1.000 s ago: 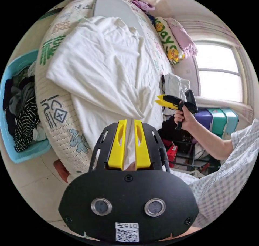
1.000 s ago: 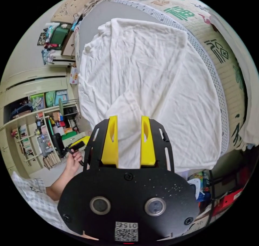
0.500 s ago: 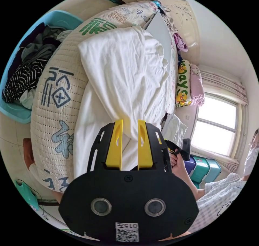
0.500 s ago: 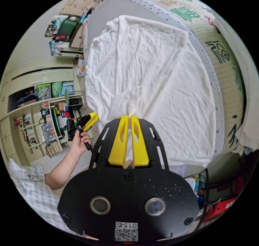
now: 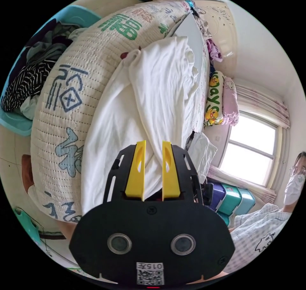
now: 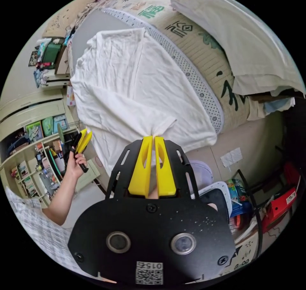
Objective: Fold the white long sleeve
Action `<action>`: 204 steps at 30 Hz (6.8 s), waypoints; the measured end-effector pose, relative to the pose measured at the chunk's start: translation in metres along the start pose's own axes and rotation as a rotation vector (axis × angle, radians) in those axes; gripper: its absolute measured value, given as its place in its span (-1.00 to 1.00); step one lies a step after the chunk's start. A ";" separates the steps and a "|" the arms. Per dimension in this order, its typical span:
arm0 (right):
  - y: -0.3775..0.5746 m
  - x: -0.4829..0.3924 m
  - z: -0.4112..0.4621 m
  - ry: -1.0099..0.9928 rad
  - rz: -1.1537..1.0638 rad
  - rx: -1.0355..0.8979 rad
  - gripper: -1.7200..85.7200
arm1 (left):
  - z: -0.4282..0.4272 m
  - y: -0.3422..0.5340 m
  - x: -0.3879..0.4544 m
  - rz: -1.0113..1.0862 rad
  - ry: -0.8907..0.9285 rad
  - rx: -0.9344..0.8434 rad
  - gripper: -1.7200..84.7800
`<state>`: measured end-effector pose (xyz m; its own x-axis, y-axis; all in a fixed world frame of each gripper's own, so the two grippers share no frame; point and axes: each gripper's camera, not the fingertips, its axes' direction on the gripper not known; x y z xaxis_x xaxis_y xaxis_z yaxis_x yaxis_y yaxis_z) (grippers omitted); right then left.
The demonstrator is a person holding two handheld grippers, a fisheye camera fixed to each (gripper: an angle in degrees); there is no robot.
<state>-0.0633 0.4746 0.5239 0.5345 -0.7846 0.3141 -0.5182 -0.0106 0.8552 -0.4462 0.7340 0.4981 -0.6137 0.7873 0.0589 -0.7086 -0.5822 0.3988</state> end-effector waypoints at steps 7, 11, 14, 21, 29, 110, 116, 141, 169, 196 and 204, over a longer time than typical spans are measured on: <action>0.007 0.005 -0.047 0.144 -0.017 -0.001 -0.96 | -0.049 0.001 -0.049 -0.115 0.102 0.212 -0.77; 0.005 0.007 -0.068 0.145 0.009 0.008 -0.96 | -0.043 -0.001 -0.077 -0.180 0.183 0.253 -0.74; 0.002 -0.001 -0.079 0.187 0.001 0.004 -0.96 | -0.035 0.003 -0.099 -0.227 0.296 0.355 -0.71; 0.000 -0.019 -0.090 0.291 -0.041 -0.061 -0.96 | -0.043 0.017 -0.144 -0.275 0.483 0.563 -0.87; -0.010 -0.023 -0.068 0.405 -0.099 -0.288 -0.97 | -0.059 0.045 -0.197 -0.318 0.438 0.547 -0.97; -0.169 0.010 -0.080 0.336 0.096 -0.208 -0.88 | -0.007 -0.062 -0.273 -0.279 0.297 0.370 -0.97; -0.188 0.019 -0.096 0.360 0.158 -0.210 -0.85 | -0.033 -0.090 -0.261 -0.150 0.299 0.309 -0.96; -0.570 -0.322 -0.091 0.205 -0.599 0.010 -0.65 | 0.090 -0.475 0.044 0.390 -0.274 -0.024 -0.72; -0.551 -0.382 -0.220 0.195 -0.595 0.312 -0.97 | 0.011 -0.527 0.175 0.614 -0.196 0.051 -0.97; -0.218 -0.161 -0.124 0.180 -0.500 -0.188 -0.95 | -0.011 -0.137 -0.115 0.431 -0.285 -0.421 -0.96; -0.257 -0.140 -0.178 0.099 -0.346 0.034 -0.85 | -0.126 -0.197 -0.127 0.323 -0.252 -0.182 -0.76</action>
<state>0.1142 0.6979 0.3338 0.7432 -0.6673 0.0486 -0.3165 -0.2866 0.9043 -0.2727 0.7232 0.2967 -0.7256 0.5708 0.3843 -0.5580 -0.8149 0.1568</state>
